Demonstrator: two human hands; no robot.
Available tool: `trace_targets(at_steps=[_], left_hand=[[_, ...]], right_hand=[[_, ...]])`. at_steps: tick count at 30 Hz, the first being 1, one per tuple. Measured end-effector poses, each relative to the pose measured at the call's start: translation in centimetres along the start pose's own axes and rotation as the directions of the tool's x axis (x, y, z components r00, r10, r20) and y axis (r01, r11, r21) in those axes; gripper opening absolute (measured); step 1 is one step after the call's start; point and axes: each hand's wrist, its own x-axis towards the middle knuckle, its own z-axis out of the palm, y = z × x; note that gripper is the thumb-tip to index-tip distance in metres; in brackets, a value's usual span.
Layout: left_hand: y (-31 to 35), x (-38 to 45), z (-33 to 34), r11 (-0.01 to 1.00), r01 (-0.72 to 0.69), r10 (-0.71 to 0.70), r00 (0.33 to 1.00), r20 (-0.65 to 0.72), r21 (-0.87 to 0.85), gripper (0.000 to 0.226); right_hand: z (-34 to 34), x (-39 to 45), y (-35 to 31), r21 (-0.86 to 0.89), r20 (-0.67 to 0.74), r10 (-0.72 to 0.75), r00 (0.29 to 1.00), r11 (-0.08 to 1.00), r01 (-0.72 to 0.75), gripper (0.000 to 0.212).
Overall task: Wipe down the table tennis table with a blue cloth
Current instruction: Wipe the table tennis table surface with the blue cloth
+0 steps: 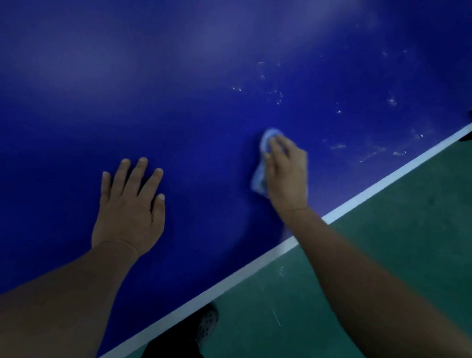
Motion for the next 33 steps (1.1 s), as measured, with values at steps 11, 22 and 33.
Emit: trace_targets(at_steps=[11, 22, 33], left_hand=[[-0.6, 0.2, 0.1, 1.000, 0.004, -0.002, 0.998, 0.055, -0.031, 0.061], [-0.5, 0.2, -0.2, 0.999, -0.024, 0.022, 0.998, 0.059, 0.041, 0.055], [2.1, 1.5, -0.8, 0.994, 0.099, -0.104, 0.985, -0.138, -0.038, 0.070]], right_hand=[[2.5, 7.4, -1.6, -0.280, 0.371, -0.299, 0.879, 0.866, 0.414, 0.047], [5.9, 17.0, -4.1, -0.200, 0.400, -0.370, 0.838, 0.857, 0.474, 0.047], [7.5, 27.2, 0.7, -0.271, 0.412, -0.390, 0.824, 0.811, 0.519, 0.056]])
